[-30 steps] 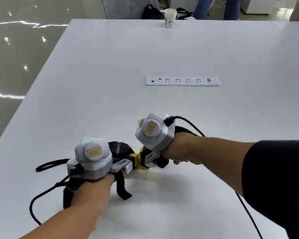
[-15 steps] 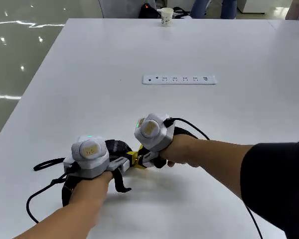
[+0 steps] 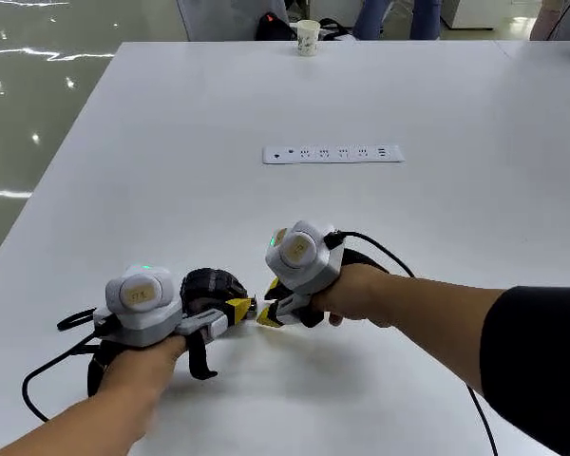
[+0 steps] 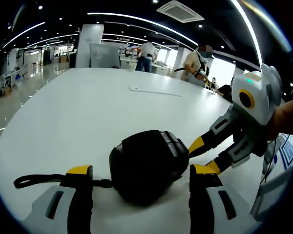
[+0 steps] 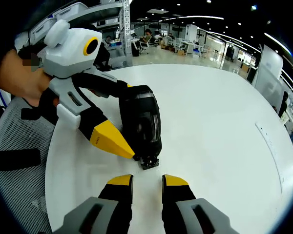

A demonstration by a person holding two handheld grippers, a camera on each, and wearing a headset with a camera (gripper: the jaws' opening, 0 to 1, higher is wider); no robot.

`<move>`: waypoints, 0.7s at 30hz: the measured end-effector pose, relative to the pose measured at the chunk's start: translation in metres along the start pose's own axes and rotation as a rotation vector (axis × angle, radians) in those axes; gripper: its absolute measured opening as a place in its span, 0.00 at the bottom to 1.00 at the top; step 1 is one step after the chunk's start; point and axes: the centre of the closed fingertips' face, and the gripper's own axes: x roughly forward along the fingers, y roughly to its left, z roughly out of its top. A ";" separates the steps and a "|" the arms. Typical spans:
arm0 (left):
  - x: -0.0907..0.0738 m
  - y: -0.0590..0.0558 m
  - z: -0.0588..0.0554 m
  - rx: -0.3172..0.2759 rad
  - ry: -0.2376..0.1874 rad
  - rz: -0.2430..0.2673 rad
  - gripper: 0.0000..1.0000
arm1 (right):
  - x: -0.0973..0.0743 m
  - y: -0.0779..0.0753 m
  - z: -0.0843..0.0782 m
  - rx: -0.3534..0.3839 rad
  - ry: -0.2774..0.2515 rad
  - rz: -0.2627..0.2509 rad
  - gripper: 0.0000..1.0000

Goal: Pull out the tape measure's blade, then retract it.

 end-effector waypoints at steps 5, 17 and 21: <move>-0.005 -0.009 -0.010 0.037 0.045 -0.114 0.99 | -0.013 0.001 -0.009 0.022 -0.024 -0.022 0.23; -0.035 -0.022 -0.016 0.164 0.107 -0.270 0.99 | -0.048 -0.002 -0.032 0.097 -0.080 -0.073 0.28; -0.040 -0.017 -0.012 0.164 0.105 -0.274 0.99 | -0.059 -0.004 -0.037 0.143 -0.113 -0.084 0.31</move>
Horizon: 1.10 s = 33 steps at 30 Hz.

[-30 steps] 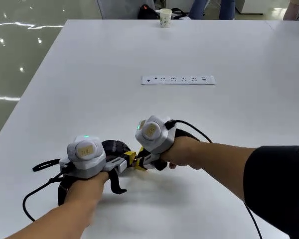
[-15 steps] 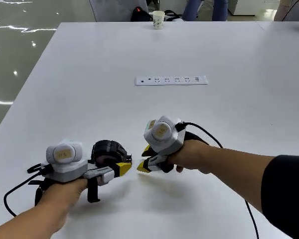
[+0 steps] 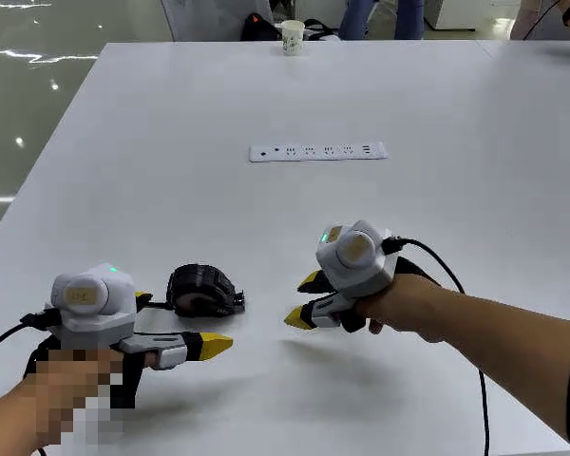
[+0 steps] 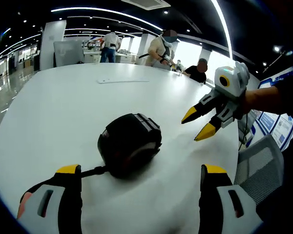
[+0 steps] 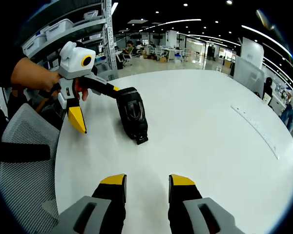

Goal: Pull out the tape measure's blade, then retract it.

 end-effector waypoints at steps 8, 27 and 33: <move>-0.016 -0.004 0.001 0.021 0.001 -0.047 0.99 | -0.028 -0.008 -0.019 0.049 -0.025 -0.045 0.40; -0.034 0.005 -0.006 0.056 0.032 -0.063 0.97 | -0.083 -0.023 -0.073 0.136 -0.055 -0.119 0.62; -0.037 0.006 -0.011 0.071 0.045 -0.065 0.99 | -0.097 -0.022 -0.090 0.156 -0.046 -0.129 0.66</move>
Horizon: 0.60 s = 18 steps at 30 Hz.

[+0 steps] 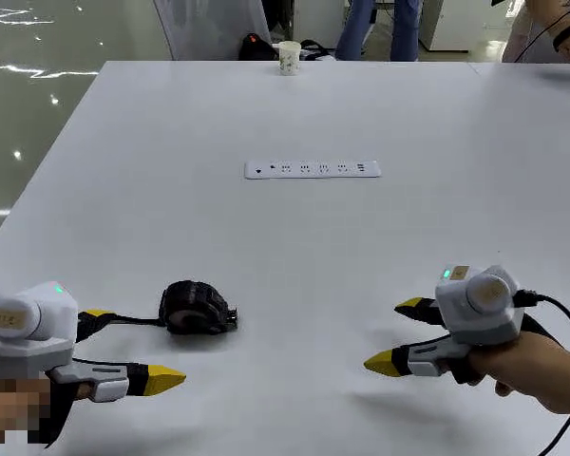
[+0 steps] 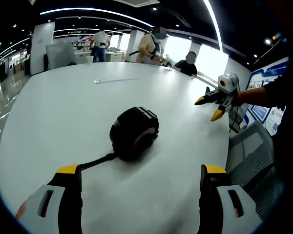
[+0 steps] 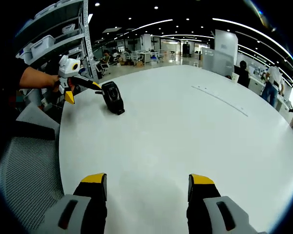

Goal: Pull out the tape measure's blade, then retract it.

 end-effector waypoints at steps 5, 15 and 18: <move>-0.003 0.000 -0.003 -0.005 0.005 -0.002 0.99 | -0.013 -0.009 -0.009 -0.016 -0.008 -0.024 0.74; -0.014 0.005 -0.008 -0.003 0.013 0.006 0.99 | -0.034 -0.019 -0.027 0.020 -0.014 -0.041 0.88; -0.016 0.006 -0.008 -0.005 0.015 0.009 0.99 | -0.038 -0.020 -0.031 0.027 -0.010 -0.040 0.90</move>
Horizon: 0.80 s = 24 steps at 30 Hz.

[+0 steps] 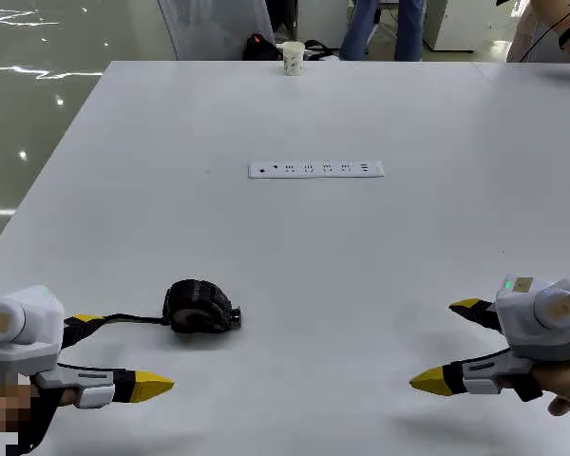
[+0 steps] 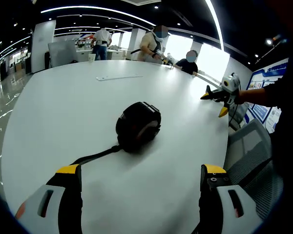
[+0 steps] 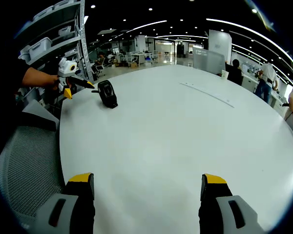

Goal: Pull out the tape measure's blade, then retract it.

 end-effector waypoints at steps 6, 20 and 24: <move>-0.004 0.002 0.002 -0.001 -0.006 0.006 0.99 | -0.009 -0.004 -0.005 0.016 -0.013 0.001 0.99; -0.009 0.005 0.000 0.023 0.008 0.014 0.99 | -0.019 -0.001 -0.017 0.047 0.001 -0.002 0.99; -0.009 0.003 -0.004 0.028 0.027 0.006 0.97 | -0.018 0.002 -0.019 0.044 0.007 -0.003 0.99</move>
